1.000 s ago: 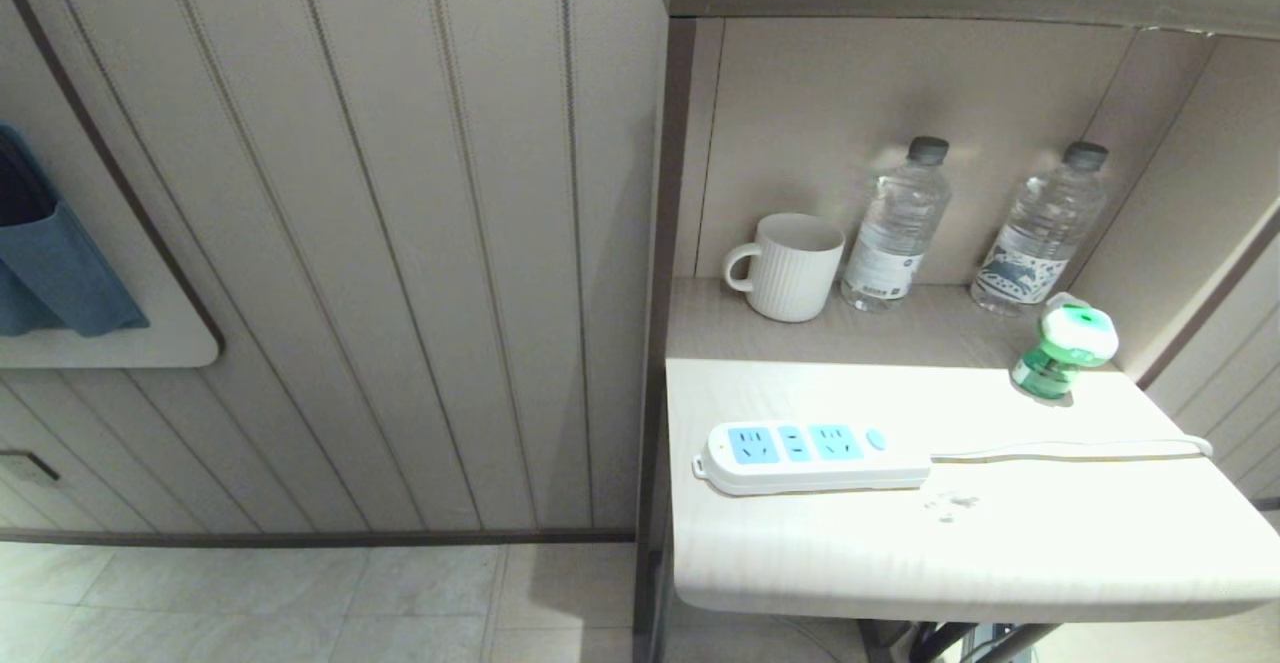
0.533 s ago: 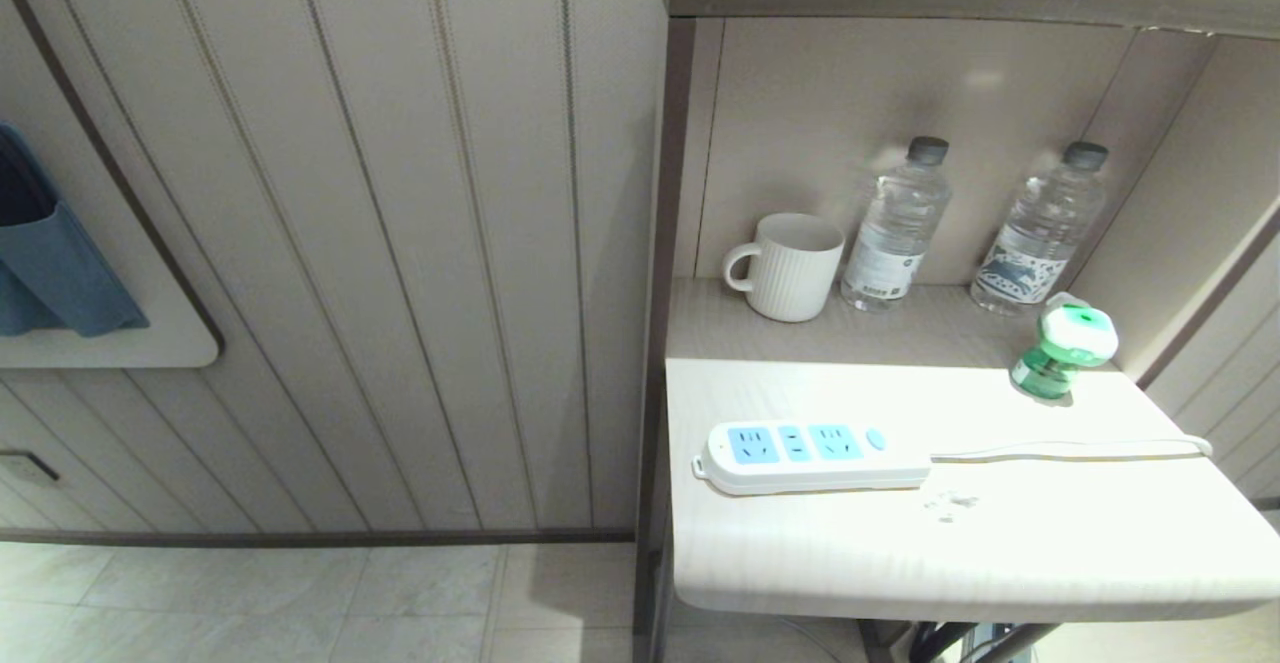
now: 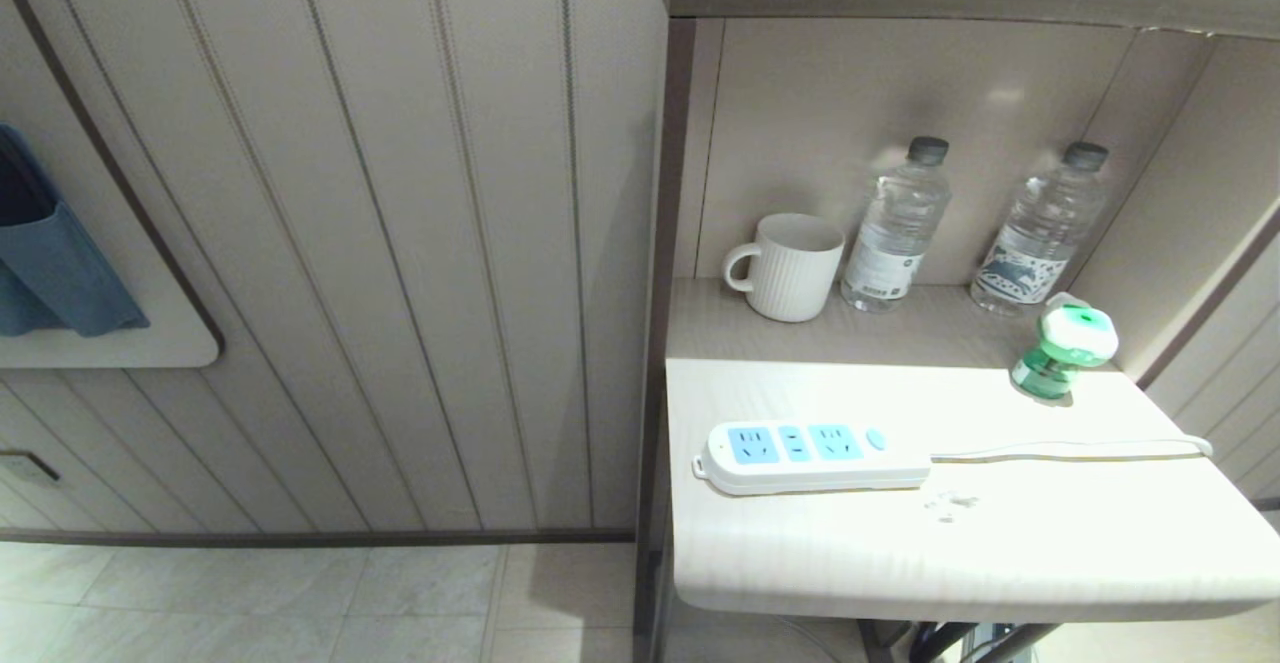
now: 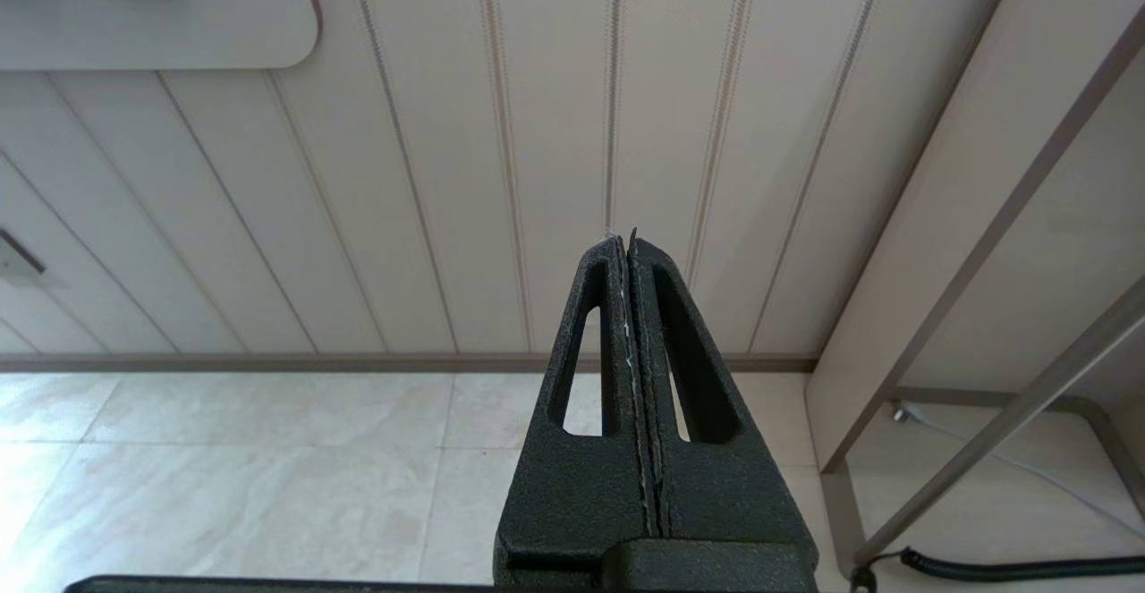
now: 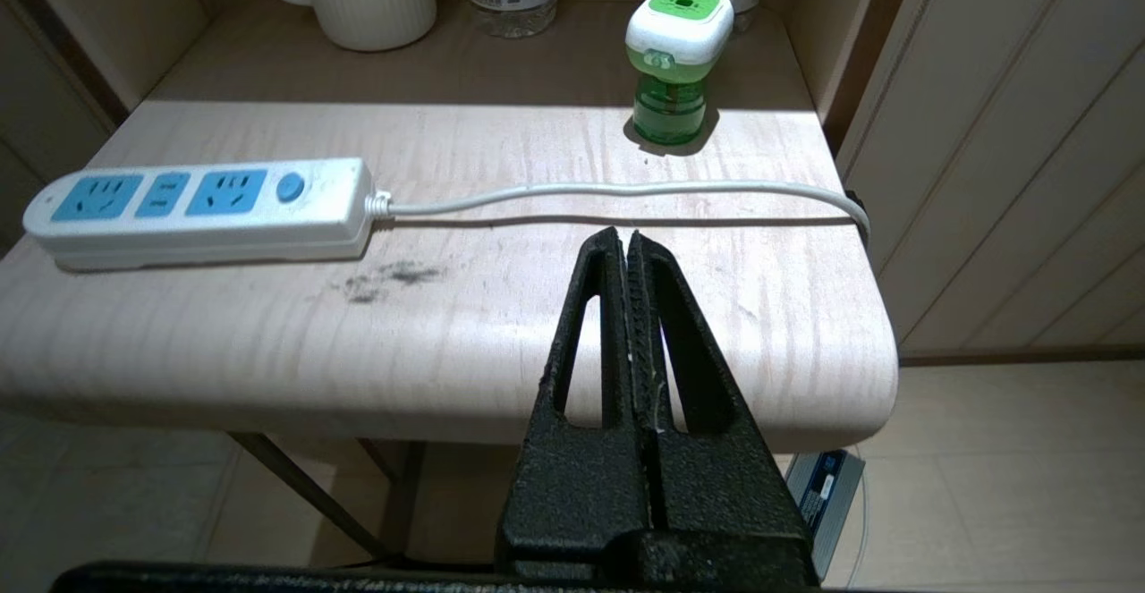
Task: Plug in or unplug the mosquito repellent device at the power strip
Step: Pick up the mosquito repellent liquid
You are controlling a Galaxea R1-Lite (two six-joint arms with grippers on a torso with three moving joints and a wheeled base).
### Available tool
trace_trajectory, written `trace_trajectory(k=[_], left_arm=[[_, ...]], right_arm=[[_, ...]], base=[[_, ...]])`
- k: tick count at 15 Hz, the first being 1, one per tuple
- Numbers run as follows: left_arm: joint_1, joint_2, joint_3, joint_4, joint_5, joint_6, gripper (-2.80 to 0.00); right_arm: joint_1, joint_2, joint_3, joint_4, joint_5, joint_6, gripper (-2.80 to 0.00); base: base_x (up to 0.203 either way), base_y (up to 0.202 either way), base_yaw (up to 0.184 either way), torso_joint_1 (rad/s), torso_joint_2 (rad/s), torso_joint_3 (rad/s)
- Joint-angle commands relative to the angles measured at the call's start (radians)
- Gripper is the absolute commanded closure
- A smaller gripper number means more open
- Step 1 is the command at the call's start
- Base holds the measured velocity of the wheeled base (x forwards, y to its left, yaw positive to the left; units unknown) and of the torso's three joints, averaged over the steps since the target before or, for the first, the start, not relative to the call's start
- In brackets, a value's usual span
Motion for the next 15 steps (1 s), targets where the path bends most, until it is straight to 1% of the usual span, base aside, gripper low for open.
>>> trace_trajectory(k=[1, 3, 5, 6, 7, 8, 9, 10, 12, 13, 15], left_arm=[[0.0, 0.002, 0.0, 0.0, 0.0, 0.0, 0.0], [0.0, 0.002, 0.0, 0.0, 0.0, 0.0, 0.0], [0.0, 0.002, 0.0, 0.0, 0.0, 0.0, 0.0], [0.0, 0.002, 0.0, 0.0, 0.0, 0.0, 0.0], [0.0, 0.002, 0.0, 0.0, 0.0, 0.0, 0.0], [0.0, 0.002, 0.0, 0.0, 0.0, 0.0, 0.0], [0.0, 0.002, 0.0, 0.0, 0.0, 0.0, 0.0], [0.0, 0.002, 0.0, 0.0, 0.0, 0.0, 0.0], [0.0, 0.002, 0.0, 0.0, 0.0, 0.0, 0.0], [0.0, 0.002, 0.0, 0.0, 0.0, 0.0, 0.0], [0.0, 0.002, 0.0, 0.0, 0.0, 0.0, 0.0]], right_arm=[[-0.018, 0.311, -0.083, -0.042, -0.009, 0.031, 0.0], [-0.024, 0.467, -0.128, -0.103, -0.023, 0.074, 0.0], [-0.027, 0.59, -0.144, -0.21, -0.051, 0.127, 0.0], [-0.025, 0.644, -0.15, -0.283, -0.095, 0.138, 0.0], [-0.013, 0.693, -0.155, -0.36, -0.17, 0.138, 0.0], [0.017, 0.735, -0.156, -0.45, -0.251, 0.127, 0.0], [0.059, 0.763, -0.151, -0.557, -0.315, 0.104, 0.0], [0.098, 0.781, -0.134, -0.661, -0.347, 0.068, 0.0], [0.131, 0.817, -0.065, -0.848, -0.368, -0.045, 0.0], [0.135, 0.844, -0.031, -0.939, -0.372, -0.094, -2.8], [0.137, 0.916, 0.002, -1.07, -0.373, -0.126, -2.8]], base=[[0.0, 0.0, 0.0, 0.0, 0.0, 0.0], [0.0, 0.0, 0.0, 0.0, 0.0, 0.0], [0.0, 0.0, 0.0, 0.0, 0.0, 0.0], [0.0, 0.0, 0.0, 0.0, 0.0, 0.0], [0.0, 0.0, 0.0, 0.0, 0.0, 0.0], [0.0, 0.0, 0.0, 0.0, 0.0, 0.0], [0.0, 0.0, 0.0, 0.0, 0.0, 0.0], [0.0, 0.0, 0.0, 0.0, 0.0, 0.0], [0.0, 0.0, 0.0, 0.0, 0.0, 0.0], [0.0, 0.0, 0.0, 0.0, 0.0, 0.0], [0.0, 0.0, 0.0, 0.0, 0.0, 0.0]])
